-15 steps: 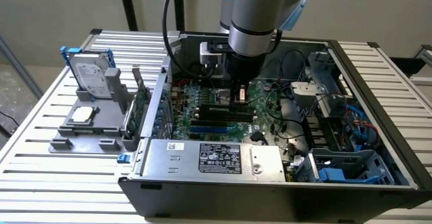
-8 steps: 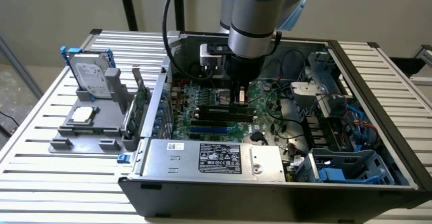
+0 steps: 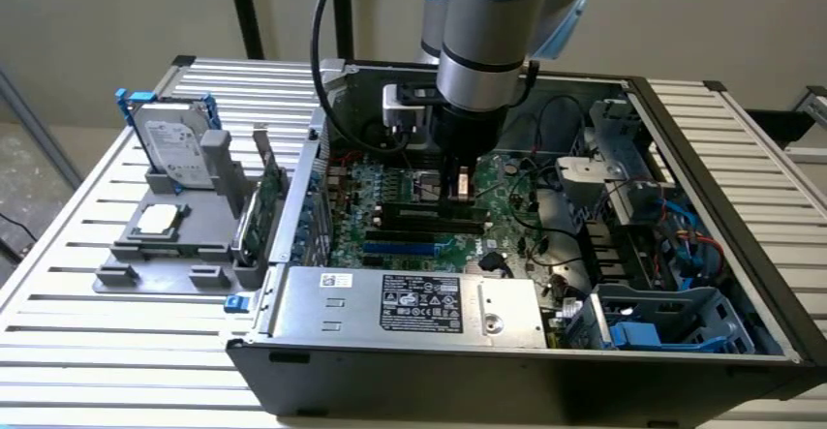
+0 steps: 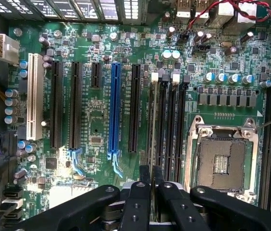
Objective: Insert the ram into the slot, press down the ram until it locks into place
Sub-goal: 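Insert the ram into the slot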
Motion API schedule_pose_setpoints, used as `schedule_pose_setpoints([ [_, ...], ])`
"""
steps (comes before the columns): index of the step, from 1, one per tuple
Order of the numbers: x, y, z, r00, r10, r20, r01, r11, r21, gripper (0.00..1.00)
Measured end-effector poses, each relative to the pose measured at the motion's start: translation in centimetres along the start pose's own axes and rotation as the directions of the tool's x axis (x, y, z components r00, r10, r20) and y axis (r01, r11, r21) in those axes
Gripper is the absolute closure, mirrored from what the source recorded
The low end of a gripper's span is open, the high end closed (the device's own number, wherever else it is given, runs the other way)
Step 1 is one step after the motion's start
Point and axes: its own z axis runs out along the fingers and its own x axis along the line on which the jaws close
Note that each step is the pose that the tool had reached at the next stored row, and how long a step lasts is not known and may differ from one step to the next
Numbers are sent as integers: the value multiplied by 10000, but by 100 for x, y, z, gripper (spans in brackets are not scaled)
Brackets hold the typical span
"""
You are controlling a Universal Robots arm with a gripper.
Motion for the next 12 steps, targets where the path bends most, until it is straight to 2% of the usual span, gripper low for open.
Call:
schedule_pose_setpoints([
  [12, -4, 3, 32, 9999, -109, -10, 109, 9999, 3, 87],
])
